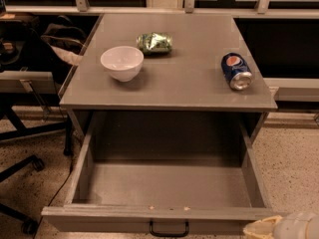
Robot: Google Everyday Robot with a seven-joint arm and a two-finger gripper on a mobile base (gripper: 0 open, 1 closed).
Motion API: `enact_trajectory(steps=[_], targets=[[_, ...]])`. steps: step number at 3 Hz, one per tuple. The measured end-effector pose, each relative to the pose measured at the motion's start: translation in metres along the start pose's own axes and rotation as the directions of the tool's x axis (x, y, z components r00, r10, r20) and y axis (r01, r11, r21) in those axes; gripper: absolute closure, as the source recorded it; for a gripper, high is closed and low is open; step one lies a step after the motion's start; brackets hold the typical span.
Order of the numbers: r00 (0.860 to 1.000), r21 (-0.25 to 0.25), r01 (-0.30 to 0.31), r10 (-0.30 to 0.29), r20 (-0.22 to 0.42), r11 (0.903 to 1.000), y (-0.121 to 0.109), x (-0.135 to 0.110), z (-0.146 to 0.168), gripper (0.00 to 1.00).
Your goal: Close top drawer
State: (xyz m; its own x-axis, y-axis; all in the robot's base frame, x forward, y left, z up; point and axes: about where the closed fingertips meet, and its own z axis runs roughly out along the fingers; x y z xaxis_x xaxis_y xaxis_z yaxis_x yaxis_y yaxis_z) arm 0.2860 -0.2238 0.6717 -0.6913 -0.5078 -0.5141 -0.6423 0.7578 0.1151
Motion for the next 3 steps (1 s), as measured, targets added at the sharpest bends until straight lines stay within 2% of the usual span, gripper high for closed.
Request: enact_trajectory(steps=[2, 3], targets=[[0.997, -0.018, 0.08, -0.08, 0.009, 0.9966, -0.014, -0.035, 0.018, 1.0], [0.989, 0.011, 0.146, -0.146, 0.012, 0.9893, -0.037, -0.069, 0.02, 1.0]])
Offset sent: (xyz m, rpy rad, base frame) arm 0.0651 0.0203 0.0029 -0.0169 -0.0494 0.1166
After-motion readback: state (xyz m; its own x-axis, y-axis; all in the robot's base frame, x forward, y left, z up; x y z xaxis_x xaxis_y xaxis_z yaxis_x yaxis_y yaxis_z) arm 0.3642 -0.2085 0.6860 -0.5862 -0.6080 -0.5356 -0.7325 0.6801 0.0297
